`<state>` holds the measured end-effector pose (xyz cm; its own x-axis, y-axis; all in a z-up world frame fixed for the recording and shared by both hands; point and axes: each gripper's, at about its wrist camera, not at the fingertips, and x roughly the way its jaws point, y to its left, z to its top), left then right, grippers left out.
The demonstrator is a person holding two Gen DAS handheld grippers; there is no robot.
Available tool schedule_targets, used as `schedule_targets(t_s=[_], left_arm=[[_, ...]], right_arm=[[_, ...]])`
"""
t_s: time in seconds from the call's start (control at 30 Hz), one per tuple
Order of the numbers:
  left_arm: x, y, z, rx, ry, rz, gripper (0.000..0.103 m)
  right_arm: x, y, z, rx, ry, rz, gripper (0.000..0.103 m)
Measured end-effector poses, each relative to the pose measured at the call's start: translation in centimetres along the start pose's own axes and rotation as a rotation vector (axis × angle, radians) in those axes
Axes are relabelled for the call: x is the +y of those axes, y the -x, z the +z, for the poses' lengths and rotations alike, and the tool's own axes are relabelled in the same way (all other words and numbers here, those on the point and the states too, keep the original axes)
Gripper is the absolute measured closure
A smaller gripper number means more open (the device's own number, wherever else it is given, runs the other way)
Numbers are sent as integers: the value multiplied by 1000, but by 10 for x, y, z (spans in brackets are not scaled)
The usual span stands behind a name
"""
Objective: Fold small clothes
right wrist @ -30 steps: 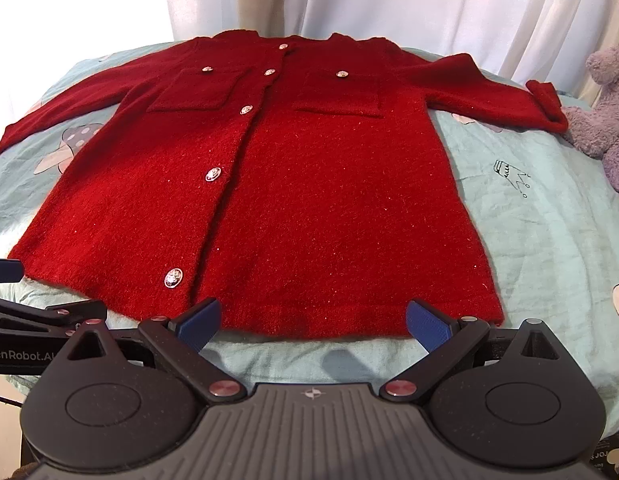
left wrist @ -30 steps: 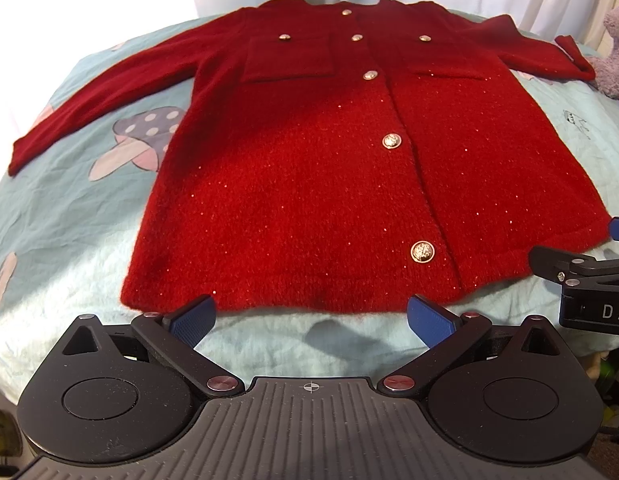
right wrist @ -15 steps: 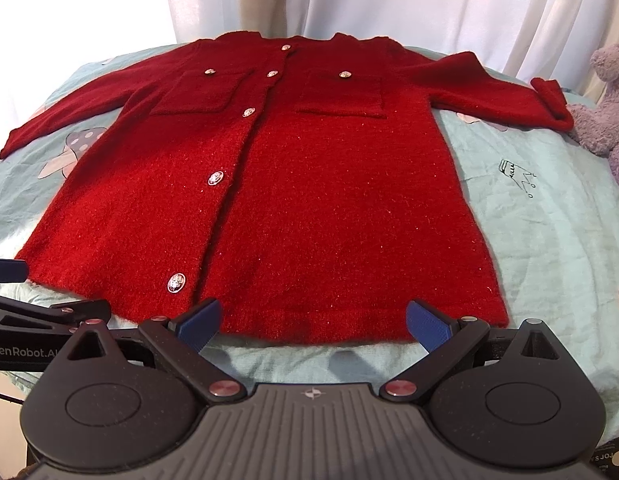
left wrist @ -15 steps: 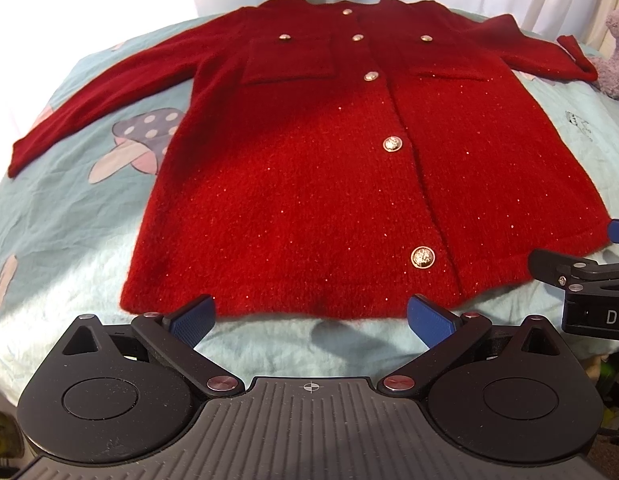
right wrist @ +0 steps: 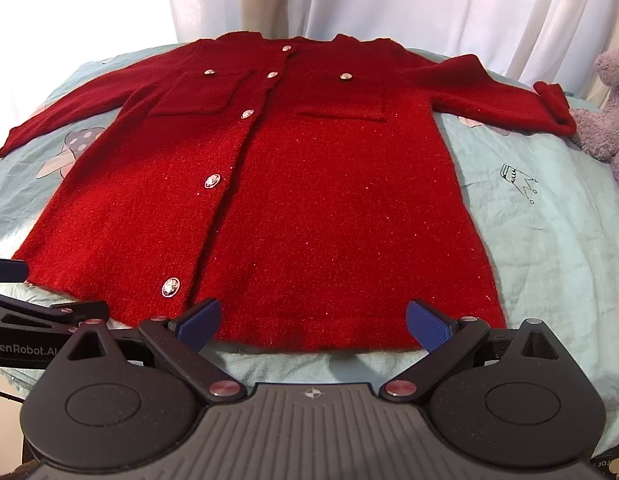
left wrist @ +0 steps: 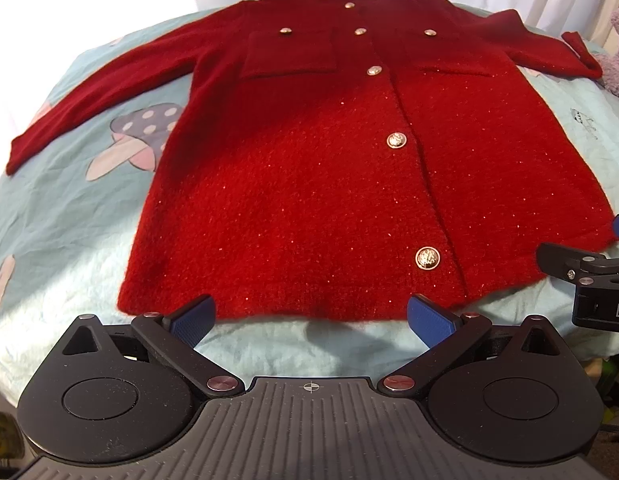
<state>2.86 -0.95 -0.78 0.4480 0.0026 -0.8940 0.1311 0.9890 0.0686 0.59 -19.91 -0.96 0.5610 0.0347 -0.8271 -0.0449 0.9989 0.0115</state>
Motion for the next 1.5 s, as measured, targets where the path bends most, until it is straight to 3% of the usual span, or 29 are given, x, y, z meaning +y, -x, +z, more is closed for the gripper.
schedule_targets(t_s=[0.43, 0.53, 0.6, 0.73, 0.83, 0.97, 1.07, 1.2, 1.23, 1.4, 1.5], left_arm=[[-1, -11, 6, 30, 5, -14, 0], [1, -6, 13, 13, 10, -14, 0], [4, 0, 24, -13, 21, -25, 0], [12, 13, 59, -102, 61, -39, 0], [17, 13, 84, -175, 98, -24, 0], [23, -10, 108, -179, 160, 4, 0], [24, -31, 122, -162, 200, 24, 0], [17, -53, 135, -151, 217, 34, 0], [15, -56, 137, -150, 216, 32, 0], [11, -71, 144, -120, 217, 23, 0], [14, -78, 149, -112, 235, 32, 0]], right_arm=[[-10, -8, -2, -10, -3, 72, 4], [-18, -9, 2, -68, -25, 63, 4], [-32, -8, 8, -157, -56, 59, 4], [-81, -12, 45, -274, -135, -17, 4], [-128, -18, 82, -384, -185, -175, 4], [-197, -43, 134, -468, -207, -409, 4], [-243, -77, 168, -449, -199, -492, 12], [-290, -136, 198, -377, -177, -541, 48], [-305, -155, 208, -349, -181, -540, 52], [-329, -203, 228, -319, -148, -509, 52], [-339, -220, 240, -263, -134, -567, 52]])
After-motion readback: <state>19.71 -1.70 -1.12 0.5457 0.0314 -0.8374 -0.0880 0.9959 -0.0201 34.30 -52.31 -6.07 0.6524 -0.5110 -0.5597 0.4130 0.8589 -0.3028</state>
